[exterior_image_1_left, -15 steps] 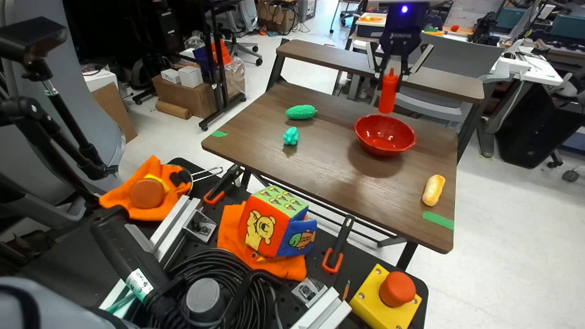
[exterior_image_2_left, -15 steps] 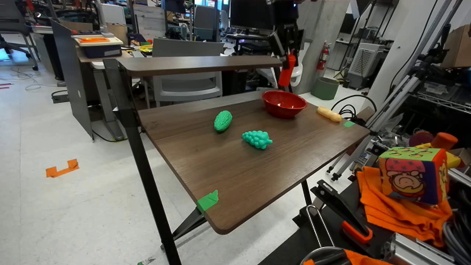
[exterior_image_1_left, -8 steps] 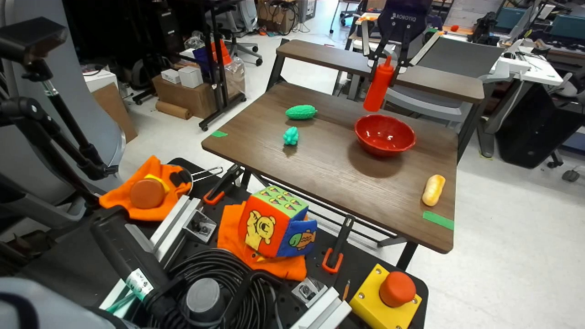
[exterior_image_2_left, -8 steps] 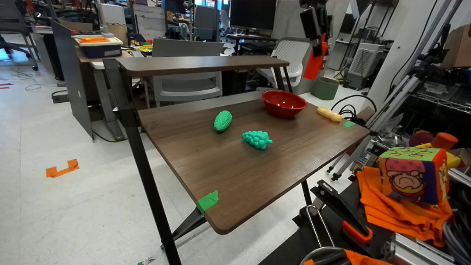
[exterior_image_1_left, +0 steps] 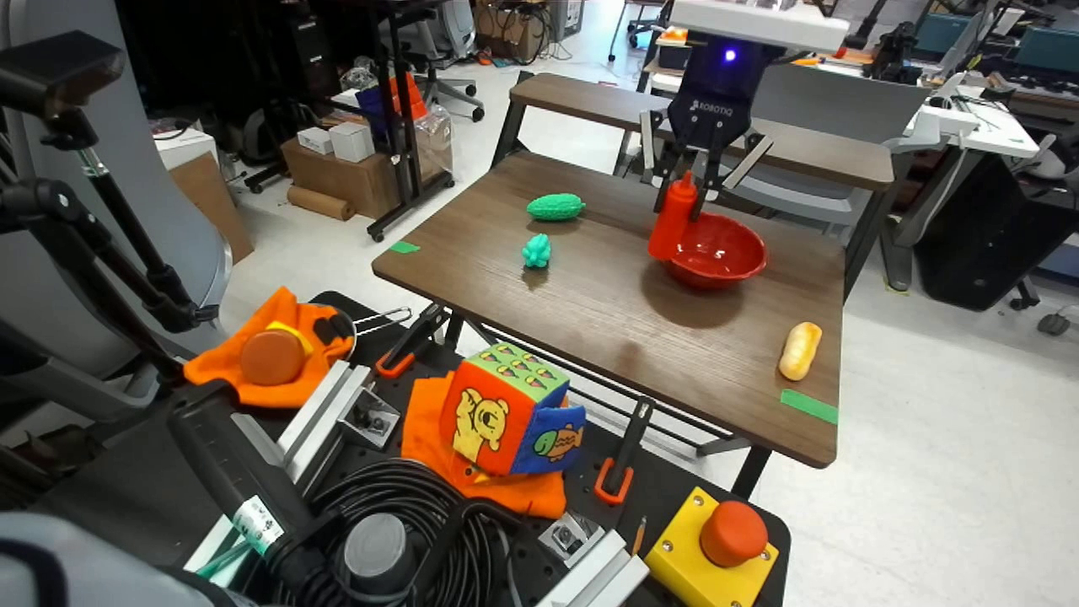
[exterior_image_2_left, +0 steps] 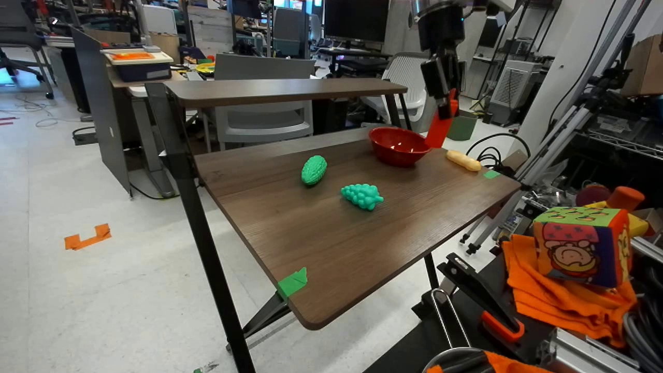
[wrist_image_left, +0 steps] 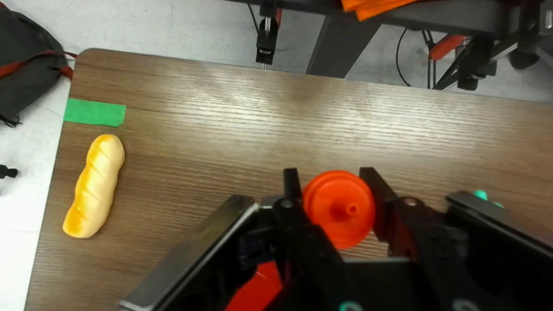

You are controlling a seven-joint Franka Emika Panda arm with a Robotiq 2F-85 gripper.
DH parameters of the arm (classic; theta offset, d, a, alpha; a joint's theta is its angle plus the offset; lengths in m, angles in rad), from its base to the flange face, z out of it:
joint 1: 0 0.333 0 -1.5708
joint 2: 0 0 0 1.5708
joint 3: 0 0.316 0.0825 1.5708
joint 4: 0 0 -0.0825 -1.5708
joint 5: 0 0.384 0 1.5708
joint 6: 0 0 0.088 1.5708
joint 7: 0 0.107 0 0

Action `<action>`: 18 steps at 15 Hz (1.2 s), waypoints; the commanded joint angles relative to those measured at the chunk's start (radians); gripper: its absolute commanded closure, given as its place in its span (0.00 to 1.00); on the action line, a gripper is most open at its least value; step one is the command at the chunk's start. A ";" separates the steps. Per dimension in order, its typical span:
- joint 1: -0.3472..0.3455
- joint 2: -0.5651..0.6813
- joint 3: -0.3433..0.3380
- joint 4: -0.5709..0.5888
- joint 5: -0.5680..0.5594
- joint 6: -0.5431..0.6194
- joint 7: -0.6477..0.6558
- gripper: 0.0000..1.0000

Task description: Remove the red sauce bottle from the red bowl

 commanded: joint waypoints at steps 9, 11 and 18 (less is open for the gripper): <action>0.040 0.144 -0.009 -0.002 -0.037 0.105 0.144 0.87; 0.041 0.152 -0.014 -0.003 -0.051 0.129 0.159 0.87; 0.040 0.147 -0.015 -0.014 -0.048 0.105 0.192 0.21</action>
